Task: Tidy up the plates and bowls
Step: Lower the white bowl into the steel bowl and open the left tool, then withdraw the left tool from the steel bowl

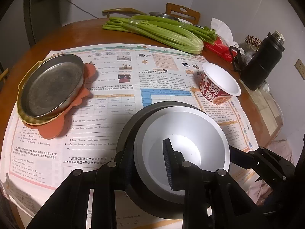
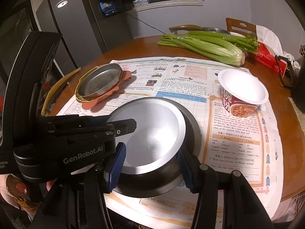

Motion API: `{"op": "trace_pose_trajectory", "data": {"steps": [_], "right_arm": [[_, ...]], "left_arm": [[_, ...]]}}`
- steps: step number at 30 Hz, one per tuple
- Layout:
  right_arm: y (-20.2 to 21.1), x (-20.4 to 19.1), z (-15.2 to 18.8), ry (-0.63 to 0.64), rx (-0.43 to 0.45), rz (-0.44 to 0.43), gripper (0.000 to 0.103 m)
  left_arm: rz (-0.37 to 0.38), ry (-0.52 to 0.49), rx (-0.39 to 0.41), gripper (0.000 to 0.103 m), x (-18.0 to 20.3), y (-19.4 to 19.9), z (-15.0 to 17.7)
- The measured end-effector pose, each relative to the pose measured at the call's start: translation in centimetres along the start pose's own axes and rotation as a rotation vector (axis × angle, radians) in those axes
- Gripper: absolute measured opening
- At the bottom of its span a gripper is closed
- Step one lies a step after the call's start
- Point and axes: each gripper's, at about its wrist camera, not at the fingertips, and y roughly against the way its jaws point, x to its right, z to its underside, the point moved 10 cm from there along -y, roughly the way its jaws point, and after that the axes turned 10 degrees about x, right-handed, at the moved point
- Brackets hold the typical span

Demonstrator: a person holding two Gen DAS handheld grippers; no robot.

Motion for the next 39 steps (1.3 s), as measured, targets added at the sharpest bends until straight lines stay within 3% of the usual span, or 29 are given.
{"op": "trace_pose_trajectory", "data": {"steps": [8, 15, 39], "right_arm": [[0.4, 0.1, -0.2, 0.003, 0.006, 0.004, 0.054], [1.1, 0.4, -0.7, -0.002, 0.027, 0.009, 0.055], [3.3, 1.0, -2.4, -0.006, 0.110, 0.016, 0.055]], "left_arm": [[0.001, -0.002, 0.000, 0.030, -0.1, 0.3, 0.0], [0.002, -0.016, 0.014, 0.041, 0.4, 1.1, -0.2], [0.005, -0.046, 0.107, 0.053, 1.9, 5.1, -2.1]]}}
